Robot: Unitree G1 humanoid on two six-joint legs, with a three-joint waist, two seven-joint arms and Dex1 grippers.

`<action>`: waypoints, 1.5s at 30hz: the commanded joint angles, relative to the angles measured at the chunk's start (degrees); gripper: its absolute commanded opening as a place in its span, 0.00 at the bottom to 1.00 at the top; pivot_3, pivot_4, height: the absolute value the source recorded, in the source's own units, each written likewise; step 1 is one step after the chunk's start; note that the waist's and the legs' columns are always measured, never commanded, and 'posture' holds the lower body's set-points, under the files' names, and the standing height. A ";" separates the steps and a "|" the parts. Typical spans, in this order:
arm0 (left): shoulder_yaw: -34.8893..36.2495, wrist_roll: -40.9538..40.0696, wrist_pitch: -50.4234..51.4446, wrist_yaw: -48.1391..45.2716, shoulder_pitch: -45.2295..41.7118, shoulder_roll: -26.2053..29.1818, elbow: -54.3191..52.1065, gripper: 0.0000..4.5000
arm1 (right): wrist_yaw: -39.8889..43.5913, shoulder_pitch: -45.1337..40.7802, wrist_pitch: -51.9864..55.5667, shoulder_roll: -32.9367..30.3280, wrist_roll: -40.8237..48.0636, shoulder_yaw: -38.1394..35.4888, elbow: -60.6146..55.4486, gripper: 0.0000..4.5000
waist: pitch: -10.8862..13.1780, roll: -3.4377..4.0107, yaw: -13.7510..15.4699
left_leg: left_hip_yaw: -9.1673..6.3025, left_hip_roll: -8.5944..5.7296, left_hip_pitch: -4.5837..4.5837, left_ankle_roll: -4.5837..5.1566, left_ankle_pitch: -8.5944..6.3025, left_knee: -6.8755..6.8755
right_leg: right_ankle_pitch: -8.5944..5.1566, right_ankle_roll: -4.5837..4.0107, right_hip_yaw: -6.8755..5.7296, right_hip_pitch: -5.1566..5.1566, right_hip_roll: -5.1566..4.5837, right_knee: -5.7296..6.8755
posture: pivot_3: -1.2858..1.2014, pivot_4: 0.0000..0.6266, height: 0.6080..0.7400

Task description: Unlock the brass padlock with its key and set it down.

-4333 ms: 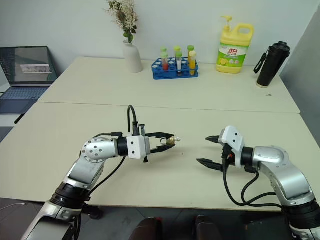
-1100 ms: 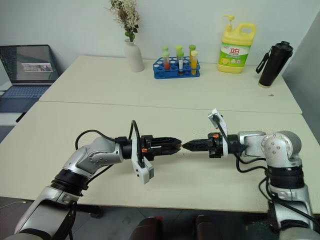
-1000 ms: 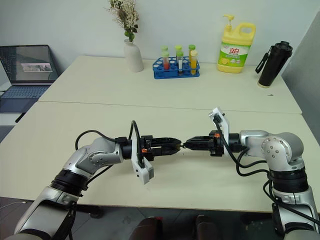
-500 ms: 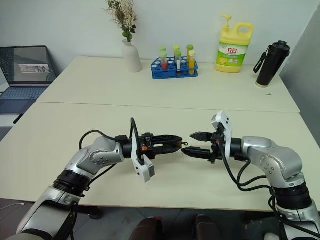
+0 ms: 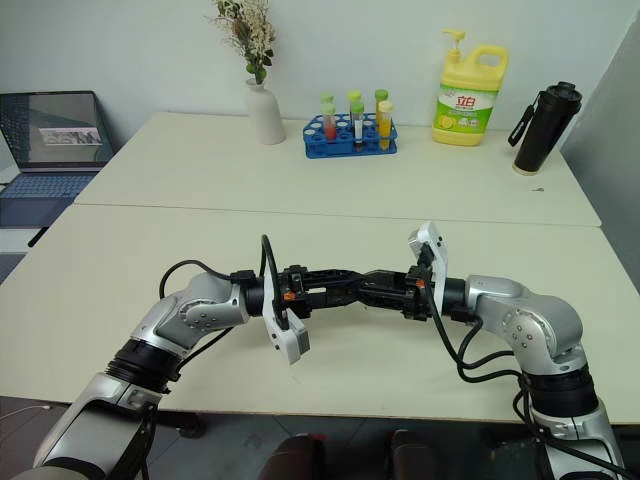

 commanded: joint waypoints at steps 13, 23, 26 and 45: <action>-3.06 -9.40 1.75 -4.87 1.03 1.44 -2.62 0.37 | 1.16 -1.37 -1.28 -0.07 0.21 0.04 -0.70 0.03 | 0.00 0.00 -0.04 | 0.01 0.01 0.00 0.00 0.00 0.00 | 0.00 0.00 -0.01 0.00 0.00 0.00 | 0.52 0.24 1.00; -1.38 -24.81 12.64 -12.25 6.94 5.60 -12.06 1.00 | 1.77 -1.57 -4.18 -0.61 -3.03 0.33 1.62 0.03 | 0.00 0.00 -0.10 | -0.02 0.02 0.01 0.00 0.00 0.00 | -0.01 0.01 0.01 0.00 0.00 0.00 | 0.52 0.24 1.00; -0.88 -33.06 23.15 -15.66 10.59 7.83 -19.50 1.00 | 2.51 -1.91 -5.79 -1.34 -4.75 0.16 3.66 0.03 | 0.00 0.00 -0.23 | -0.01 0.05 0.00 0.00 0.00 0.00 | -0.01 0.01 0.03 0.00 -0.01 -0.01 | 0.52 0.24 1.00; 11.16 -50.82 61.61 -22.62 4.58 1.24 -16.67 0.01 | 8.10 -3.53 -9.05 -3.65 -5.46 0.61 1.02 0.03 | 0.01 0.01 -0.20 | -0.05 -0.02 0.02 0.00 0.00 0.01 | -0.16 0.24 -0.01 0.01 0.14 -0.03 | 0.52 0.24 1.00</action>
